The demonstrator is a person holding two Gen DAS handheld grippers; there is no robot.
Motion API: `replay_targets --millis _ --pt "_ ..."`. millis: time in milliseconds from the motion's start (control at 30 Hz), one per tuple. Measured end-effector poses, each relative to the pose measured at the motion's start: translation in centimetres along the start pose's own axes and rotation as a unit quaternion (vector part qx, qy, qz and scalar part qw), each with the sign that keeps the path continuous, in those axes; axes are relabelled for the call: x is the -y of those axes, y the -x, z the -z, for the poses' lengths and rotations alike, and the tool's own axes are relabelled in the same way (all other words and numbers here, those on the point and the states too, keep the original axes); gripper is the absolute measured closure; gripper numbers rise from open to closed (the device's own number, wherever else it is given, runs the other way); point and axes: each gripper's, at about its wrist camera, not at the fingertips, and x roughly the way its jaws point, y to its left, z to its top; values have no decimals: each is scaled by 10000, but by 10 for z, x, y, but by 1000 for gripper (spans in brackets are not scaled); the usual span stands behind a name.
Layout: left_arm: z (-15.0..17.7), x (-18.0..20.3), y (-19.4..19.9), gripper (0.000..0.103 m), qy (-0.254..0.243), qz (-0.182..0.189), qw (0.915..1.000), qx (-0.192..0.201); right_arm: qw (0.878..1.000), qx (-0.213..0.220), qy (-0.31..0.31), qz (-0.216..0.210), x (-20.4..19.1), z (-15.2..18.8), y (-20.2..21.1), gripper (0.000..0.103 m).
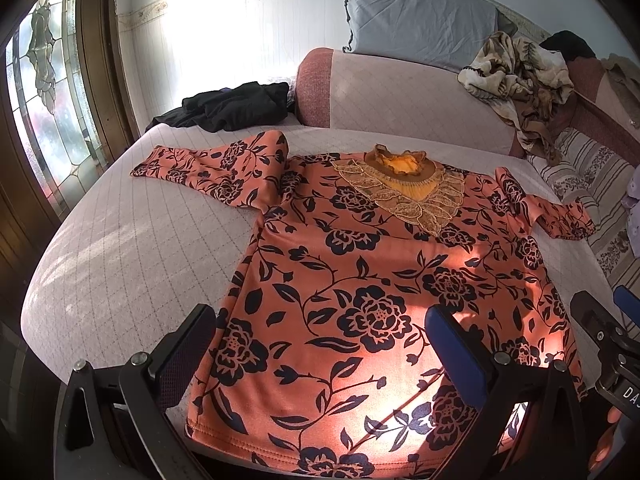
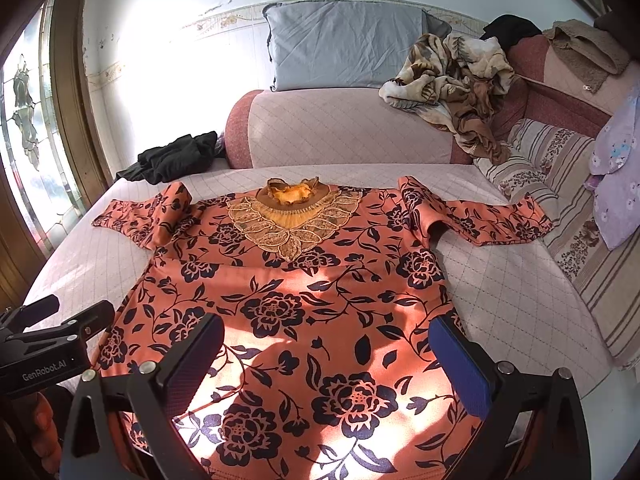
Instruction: Fold small clothes
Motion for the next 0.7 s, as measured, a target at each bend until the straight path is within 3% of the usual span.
replay_targets --millis 700 --pt "-2 -3 0 0 102 -25 9999 -20 10000 77 -47 9 1 -2 4 0"
